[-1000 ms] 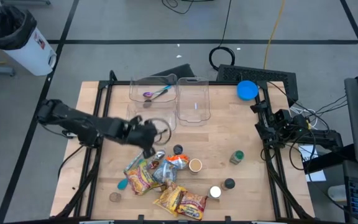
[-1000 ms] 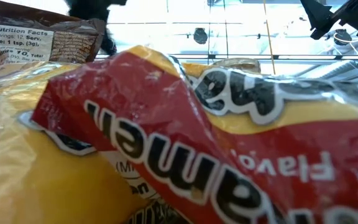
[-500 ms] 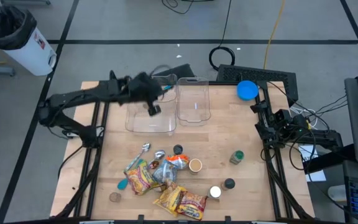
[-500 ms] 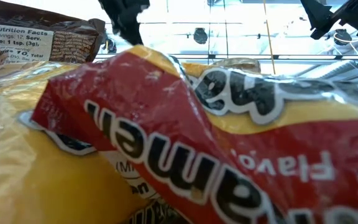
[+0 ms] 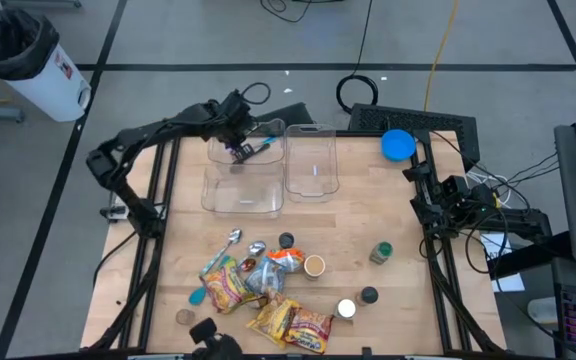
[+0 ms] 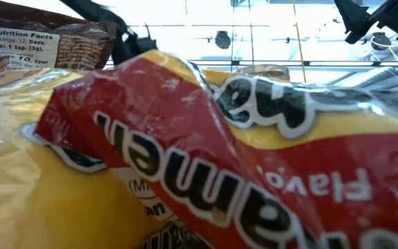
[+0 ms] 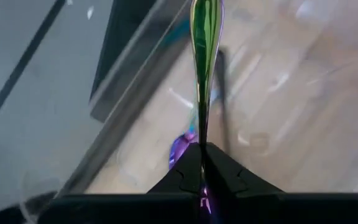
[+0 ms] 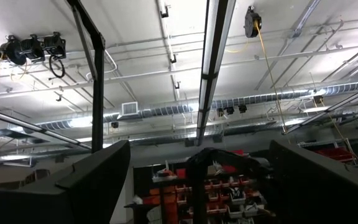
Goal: Pick & Place Food Item
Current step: Put the left blue spoon into the top left transparent bin, then put the left green patterned spoon into the top left transparent bin, then put the blue baby spoon into the top left transparent bin
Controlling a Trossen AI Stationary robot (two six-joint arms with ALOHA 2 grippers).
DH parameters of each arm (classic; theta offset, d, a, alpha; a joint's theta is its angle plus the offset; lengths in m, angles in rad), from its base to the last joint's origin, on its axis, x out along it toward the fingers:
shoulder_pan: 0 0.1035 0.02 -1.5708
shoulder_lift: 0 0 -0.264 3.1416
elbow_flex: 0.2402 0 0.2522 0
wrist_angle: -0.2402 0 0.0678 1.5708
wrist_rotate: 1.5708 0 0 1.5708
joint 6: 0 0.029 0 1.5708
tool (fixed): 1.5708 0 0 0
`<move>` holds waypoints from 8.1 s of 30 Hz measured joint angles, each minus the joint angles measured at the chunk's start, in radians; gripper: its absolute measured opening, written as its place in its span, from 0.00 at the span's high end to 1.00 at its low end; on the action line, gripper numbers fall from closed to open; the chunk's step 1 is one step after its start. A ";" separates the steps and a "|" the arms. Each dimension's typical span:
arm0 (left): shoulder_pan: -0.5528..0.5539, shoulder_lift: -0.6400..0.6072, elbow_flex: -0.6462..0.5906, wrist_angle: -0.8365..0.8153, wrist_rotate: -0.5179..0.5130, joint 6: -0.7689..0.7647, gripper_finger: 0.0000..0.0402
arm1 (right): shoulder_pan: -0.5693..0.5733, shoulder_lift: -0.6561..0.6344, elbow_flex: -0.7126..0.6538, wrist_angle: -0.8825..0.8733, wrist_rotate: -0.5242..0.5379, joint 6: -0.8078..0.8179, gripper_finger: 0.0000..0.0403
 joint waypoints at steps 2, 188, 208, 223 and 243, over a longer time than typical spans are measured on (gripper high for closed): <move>0.021 0.016 -0.030 0.017 -0.001 0.007 0.99 | 0.000 0.000 0.000 0.000 0.000 0.000 0.06; -0.051 0.005 -0.161 0.383 -0.076 0.349 0.94 | 0.000 0.000 0.000 0.000 0.000 0.000 0.06; -0.168 -0.013 -0.161 0.363 -0.490 0.243 0.66 | 0.000 0.000 0.001 0.000 0.000 0.000 0.06; -0.545 -0.574 -0.161 -0.084 -0.279 -0.403 0.41 | 0.000 0.000 0.000 0.000 0.000 0.000 0.06; -1.258 -0.610 -0.496 -0.243 0.152 -1.742 0.39 | 0.000 0.000 0.000 0.000 0.000 0.000 0.06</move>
